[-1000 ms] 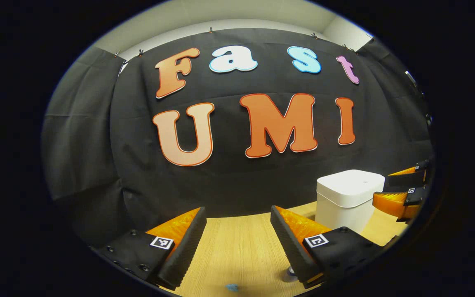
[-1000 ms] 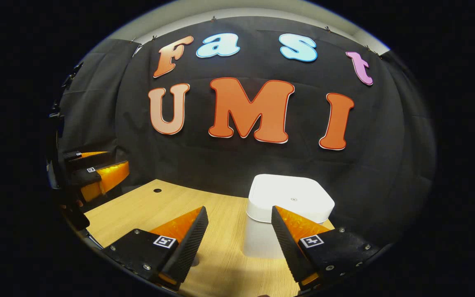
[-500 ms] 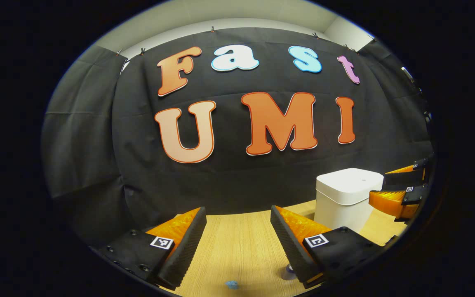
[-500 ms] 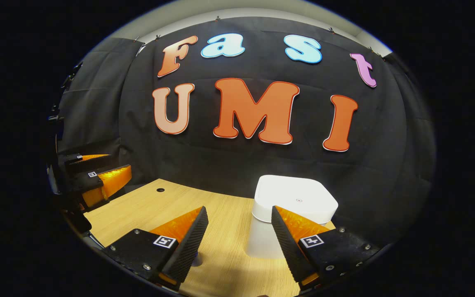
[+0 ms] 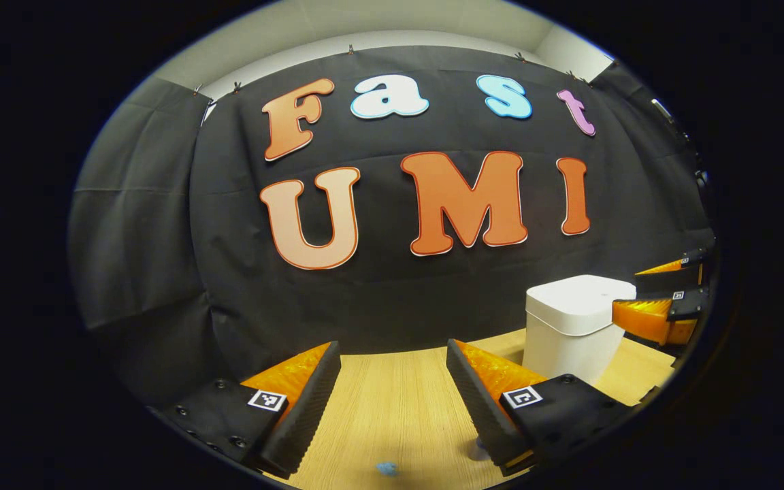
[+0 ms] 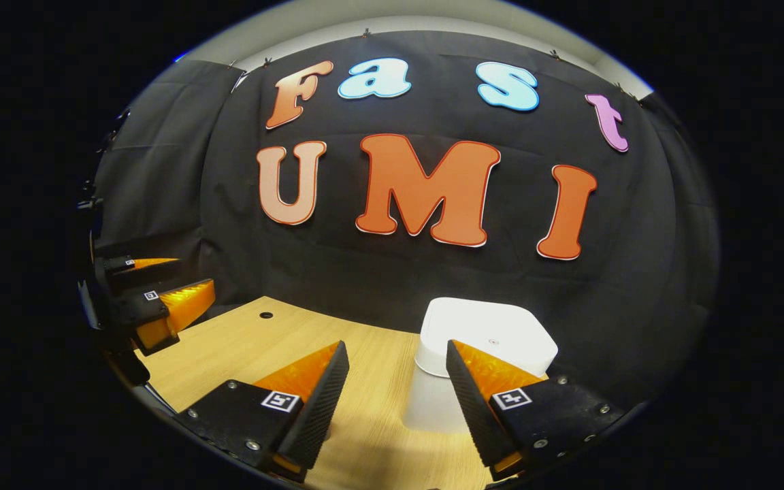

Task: Press the lid of the desktop garbage bin to open it, pick up the crumpled paper on the desktop and throw it into the bin, then pick up the pop can on the desktop and drop it into the bin, and finally close the garbage bin lid.

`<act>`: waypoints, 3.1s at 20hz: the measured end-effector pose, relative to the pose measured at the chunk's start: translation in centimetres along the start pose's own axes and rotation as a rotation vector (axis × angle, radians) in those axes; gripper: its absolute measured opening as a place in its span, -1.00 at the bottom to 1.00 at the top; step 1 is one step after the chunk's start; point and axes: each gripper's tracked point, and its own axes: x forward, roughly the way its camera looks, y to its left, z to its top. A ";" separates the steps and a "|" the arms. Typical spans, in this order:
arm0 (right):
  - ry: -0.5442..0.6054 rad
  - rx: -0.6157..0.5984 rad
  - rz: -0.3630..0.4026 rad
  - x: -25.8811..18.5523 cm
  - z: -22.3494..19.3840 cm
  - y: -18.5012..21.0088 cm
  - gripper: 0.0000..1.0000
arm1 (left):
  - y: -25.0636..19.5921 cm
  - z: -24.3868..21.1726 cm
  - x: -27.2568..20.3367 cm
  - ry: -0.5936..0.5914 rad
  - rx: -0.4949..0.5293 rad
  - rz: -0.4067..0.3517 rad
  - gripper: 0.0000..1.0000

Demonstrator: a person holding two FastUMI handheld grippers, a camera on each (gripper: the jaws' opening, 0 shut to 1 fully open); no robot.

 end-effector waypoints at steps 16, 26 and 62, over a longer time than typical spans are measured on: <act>-0.015 0.089 -0.138 3.4 1.9 -8.0 -0.62 | 0.3 -0.9 0.8 0.043 -0.019 0.045 0.99; 0.030 0.101 -0.144 5.6 0.4 -10.0 -0.98 | -0.3 -1.3 1.0 0.064 0.002 0.061 0.99; 0.230 0.102 -0.099 10.5 -5.0 -12.2 -0.98 | -2.2 -4.5 0.1 0.140 -0.032 0.131 0.99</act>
